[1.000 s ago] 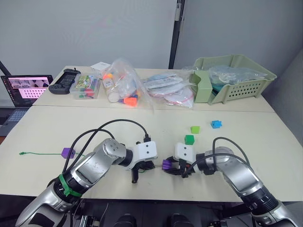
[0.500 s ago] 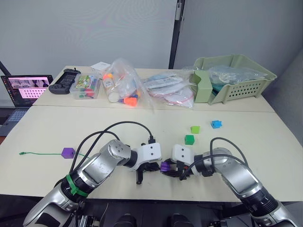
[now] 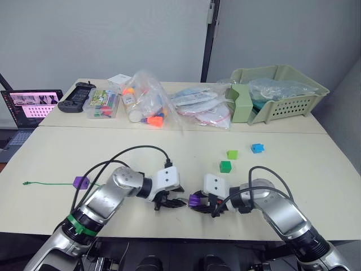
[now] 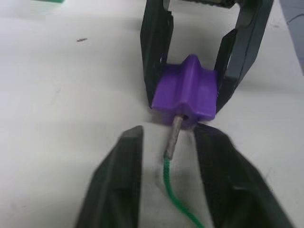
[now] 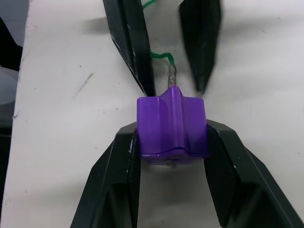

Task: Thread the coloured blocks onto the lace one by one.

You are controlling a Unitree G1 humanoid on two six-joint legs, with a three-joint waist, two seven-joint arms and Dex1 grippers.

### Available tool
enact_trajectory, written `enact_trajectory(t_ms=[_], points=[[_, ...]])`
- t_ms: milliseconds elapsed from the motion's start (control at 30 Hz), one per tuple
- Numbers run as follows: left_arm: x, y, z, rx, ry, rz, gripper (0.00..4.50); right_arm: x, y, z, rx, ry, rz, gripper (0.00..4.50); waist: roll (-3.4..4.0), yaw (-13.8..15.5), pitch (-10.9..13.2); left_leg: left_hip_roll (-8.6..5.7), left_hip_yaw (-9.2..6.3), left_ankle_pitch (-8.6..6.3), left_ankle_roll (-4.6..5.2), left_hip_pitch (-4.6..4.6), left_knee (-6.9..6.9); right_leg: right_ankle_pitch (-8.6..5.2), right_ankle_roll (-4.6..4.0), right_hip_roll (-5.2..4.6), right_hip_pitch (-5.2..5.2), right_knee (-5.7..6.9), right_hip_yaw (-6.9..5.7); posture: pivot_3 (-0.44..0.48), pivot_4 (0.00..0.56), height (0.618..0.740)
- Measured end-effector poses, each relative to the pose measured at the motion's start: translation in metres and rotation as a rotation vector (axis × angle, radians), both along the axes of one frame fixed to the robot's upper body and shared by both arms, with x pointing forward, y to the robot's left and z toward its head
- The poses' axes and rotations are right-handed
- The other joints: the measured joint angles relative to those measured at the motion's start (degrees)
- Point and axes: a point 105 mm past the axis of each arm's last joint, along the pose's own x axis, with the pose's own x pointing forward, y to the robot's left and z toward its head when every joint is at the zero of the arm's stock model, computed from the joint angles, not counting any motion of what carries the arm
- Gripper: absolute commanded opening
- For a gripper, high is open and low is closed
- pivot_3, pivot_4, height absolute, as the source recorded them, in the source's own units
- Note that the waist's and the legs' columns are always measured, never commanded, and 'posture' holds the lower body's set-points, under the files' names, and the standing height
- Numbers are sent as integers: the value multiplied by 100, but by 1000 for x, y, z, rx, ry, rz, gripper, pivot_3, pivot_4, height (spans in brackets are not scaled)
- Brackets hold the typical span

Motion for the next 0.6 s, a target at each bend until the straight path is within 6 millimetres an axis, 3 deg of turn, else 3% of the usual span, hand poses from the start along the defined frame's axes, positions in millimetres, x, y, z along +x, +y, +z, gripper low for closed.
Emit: enact_trajectory(t_ms=[200,433,600], points=[[-5,33,-3,30,26,-4,2516,0,-2,-1,-2,3,-8,1355,1,-8,0,2,1,0,0,1,0,0,0,1,-1,0,-1,0,150,740],[-2,32,-17,-19,10,2,2516,0,-5,-1,-10,2,-13,1355,1,29,-1,1,5,0,0,2,1,0,0,-6,7,-4,-6,0,150,740],[2,20,-19,-77,2,15,1007,0,-4,-1,-10,0,-12,1355,1,30,-1,0,5,0,0,1,5,0,1,-6,8,-3,-6,0,150,740]])
